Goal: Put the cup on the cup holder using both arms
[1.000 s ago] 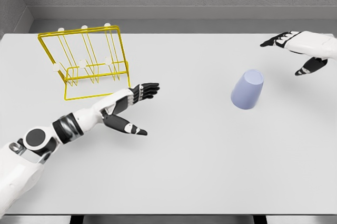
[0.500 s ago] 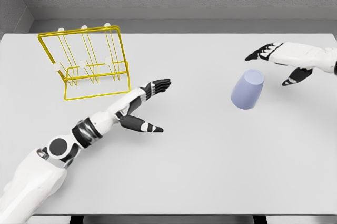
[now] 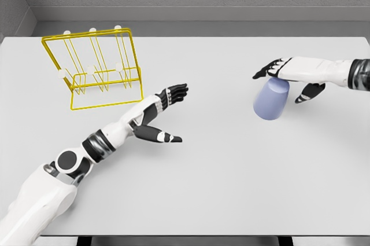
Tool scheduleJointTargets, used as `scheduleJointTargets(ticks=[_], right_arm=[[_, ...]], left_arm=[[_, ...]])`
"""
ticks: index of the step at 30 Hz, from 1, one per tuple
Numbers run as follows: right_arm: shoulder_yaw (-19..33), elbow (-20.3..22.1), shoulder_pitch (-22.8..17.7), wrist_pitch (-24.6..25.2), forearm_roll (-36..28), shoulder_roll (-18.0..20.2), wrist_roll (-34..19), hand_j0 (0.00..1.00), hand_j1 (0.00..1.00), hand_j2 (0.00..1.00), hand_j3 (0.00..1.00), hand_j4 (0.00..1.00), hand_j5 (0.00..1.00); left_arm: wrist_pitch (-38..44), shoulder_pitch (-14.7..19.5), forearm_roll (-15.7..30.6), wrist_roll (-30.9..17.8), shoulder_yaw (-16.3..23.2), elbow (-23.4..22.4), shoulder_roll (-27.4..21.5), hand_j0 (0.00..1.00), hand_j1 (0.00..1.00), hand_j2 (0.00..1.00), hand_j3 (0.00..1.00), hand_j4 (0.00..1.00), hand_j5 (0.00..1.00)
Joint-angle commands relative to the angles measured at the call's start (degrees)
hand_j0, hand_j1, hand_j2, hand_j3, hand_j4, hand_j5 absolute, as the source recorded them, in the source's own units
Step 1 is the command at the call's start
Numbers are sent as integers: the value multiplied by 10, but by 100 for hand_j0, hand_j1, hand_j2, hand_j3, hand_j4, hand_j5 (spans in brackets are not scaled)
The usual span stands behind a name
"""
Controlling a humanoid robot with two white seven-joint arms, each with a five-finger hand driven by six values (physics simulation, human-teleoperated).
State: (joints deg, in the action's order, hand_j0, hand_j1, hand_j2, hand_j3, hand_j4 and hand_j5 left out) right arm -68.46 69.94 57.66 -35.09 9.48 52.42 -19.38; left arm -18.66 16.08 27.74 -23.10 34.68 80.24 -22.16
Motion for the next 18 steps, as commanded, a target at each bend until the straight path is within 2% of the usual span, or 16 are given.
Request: scheduleJointTargets(ticks=[1, 5, 10, 18], right_arm=[[1, 1, 0, 1, -3, 0, -2, 100, 100, 100, 100, 100, 100], [1, 12, 0, 1, -3, 1, -2, 100, 100, 100, 100, 100, 100], [1, 29, 1, 1, -3, 6, -3, 100, 100, 100, 100, 100, 100], [-2, 28, 0, 1, -3, 7, -3, 100, 100, 100, 100, 100, 100]], left_arm=[[2, 1, 1, -4, 6, -2, 0, 100, 100, 100, 100, 100, 100], [2, 3, -16, -3, 7, -3, 1, 100, 100, 100, 100, 100, 100], [2, 4, -13, 2, 6, -18, 9, 100, 100, 100, 100, 100, 100], [1, 5, -8, 1, 1, -26, 14, 100, 100, 100, 100, 100, 100]])
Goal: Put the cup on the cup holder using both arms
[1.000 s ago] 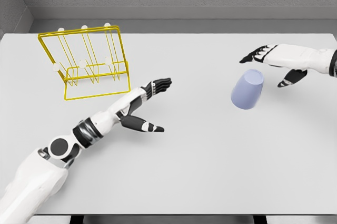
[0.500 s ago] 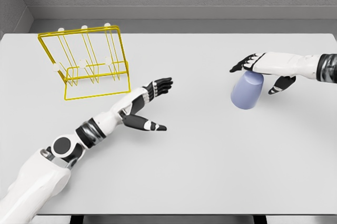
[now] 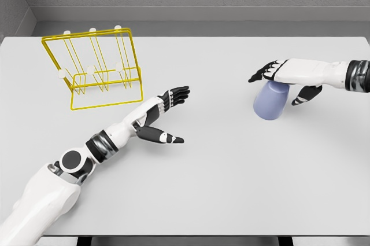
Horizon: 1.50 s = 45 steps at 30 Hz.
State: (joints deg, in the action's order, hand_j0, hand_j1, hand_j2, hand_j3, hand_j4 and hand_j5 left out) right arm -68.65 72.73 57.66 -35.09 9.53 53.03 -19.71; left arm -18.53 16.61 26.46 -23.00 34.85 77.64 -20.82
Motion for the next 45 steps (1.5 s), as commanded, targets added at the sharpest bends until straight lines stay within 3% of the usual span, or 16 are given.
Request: scheduleJointTargets(ticks=[1, 6, 13, 16, 45], right_arm=[[0, 0, -1, 1, -3, -1, 0, 100, 100, 100, 100, 100, 100], [-1, 0, -4, 1, -4, -3, 0, 99, 99, 99, 99, 99, 99], [-1, -5, -7, 1, -2, -2, 0, 85, 85, 85, 85, 85, 85], [-1, -7, -7, 1, -1, -1, -1, 70, 70, 70, 70, 70, 70], [7, 0, -3, 1, -5, -2, 3, 67, 67, 67, 67, 67, 67]], left_arm=[[0, 0, 6, 1, -1, 0, 1, 100, 100, 100, 100, 100, 100], [2, -1, 34, 2, -1, 0, 1, 100, 100, 100, 100, 100, 100], [2, 0, 28, 2, 4, -1, 1, 100, 100, 100, 100, 100, 100], [2, 0, 27, 1, 5, -2, 1, 100, 100, 100, 100, 100, 100], [1, 2, 26, 2, 1, -21, 3, 100, 100, 100, 100, 100, 100]])
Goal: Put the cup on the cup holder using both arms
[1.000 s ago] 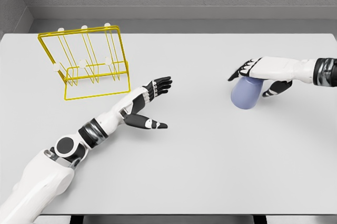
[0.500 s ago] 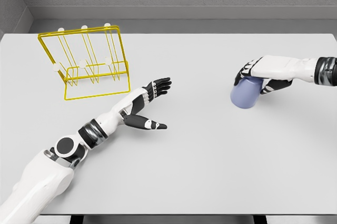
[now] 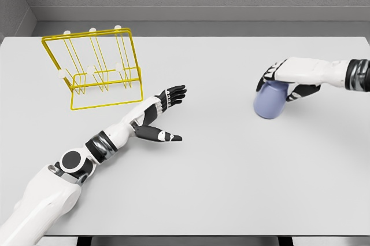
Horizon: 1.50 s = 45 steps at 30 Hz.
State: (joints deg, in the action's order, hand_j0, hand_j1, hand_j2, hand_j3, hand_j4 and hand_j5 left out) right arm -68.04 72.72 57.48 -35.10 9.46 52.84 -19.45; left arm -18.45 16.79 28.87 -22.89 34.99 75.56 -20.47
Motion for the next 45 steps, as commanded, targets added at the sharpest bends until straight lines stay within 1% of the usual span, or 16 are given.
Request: scheduleJointTargets(ticks=[1, 4, 15, 18, 27, 32, 36, 45], right_arm=[[1, 3, 0, 1, -4, 0, 1, 67, 67, 67, 67, 67, 67], [1, 8, 0, 1, -4, 0, 1, 65, 65, 65, 65, 65, 65], [2, 22, 9, 1, -5, -2, 2, 64, 64, 64, 64, 64, 64], [2, 26, 12, 1, -5, -5, 3, 64, 64, 64, 64, 64, 64], [3, 51, 20, 1, -7, -8, 4, 64, 64, 64, 64, 64, 64], [3, 56, 25, 1, -7, -20, 4, 64, 64, 64, 64, 64, 64], [3, 57, 30, 1, -7, -38, 4, 64, 64, 64, 64, 64, 64], [3, 57, 30, 1, -8, -56, 5, 64, 64, 64, 64, 64, 64]], left_arm=[[0, 0, 3, -1, 0, 0, 0, 100, 100, 100, 100, 100, 100], [0, 0, 2, -1, 0, 0, 0, 100, 100, 100, 100, 100, 100], [0, 0, 3, 0, -3, -1, 0, 100, 100, 100, 100, 100, 100], [0, 5, 2, 0, -3, -1, -1, 100, 100, 100, 100, 100, 100], [0, 6, 2, 0, -3, -2, -1, 100, 100, 100, 100, 100, 100], [0, 9, 3, -1, -3, -12, 1, 100, 100, 100, 100, 100, 100], [0, 11, 2, -1, -3, -14, 1, 100, 100, 100, 100, 100, 100], [0, 11, 3, -1, -3, -18, 2, 100, 100, 100, 100, 100, 100]])
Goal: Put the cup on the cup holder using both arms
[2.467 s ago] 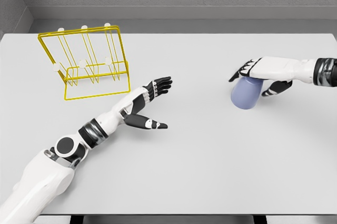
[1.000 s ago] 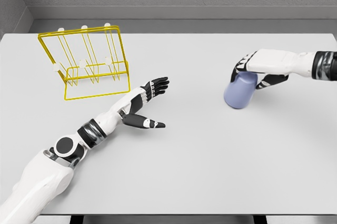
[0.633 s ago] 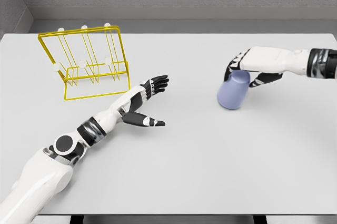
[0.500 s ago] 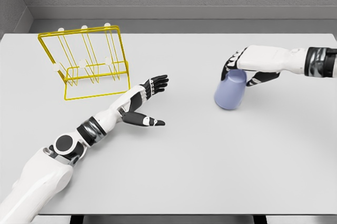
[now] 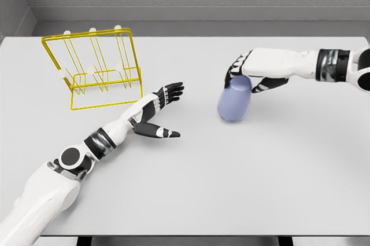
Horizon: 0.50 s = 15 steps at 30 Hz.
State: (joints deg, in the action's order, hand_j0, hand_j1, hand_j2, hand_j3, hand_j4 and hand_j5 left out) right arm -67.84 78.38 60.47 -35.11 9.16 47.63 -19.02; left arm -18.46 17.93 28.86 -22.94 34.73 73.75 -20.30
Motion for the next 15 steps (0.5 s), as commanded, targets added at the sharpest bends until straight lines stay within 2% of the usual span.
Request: scheduleJointTargets(ticks=[1, 15], right_arm=[[1, 0, 0, 1, -4, -5, 0, 64, 64, 64, 64, 64, 64], [0, 0, -1, 1, -4, -32, 0, 64, 64, 64, 64, 64, 64]], left_arm=[[0, 0, 3, 0, 0, 0, 0, 100, 100, 100, 100, 100, 100], [0, 2, 2, -1, 0, 0, -1, 100, 100, 100, 100, 100, 100]])
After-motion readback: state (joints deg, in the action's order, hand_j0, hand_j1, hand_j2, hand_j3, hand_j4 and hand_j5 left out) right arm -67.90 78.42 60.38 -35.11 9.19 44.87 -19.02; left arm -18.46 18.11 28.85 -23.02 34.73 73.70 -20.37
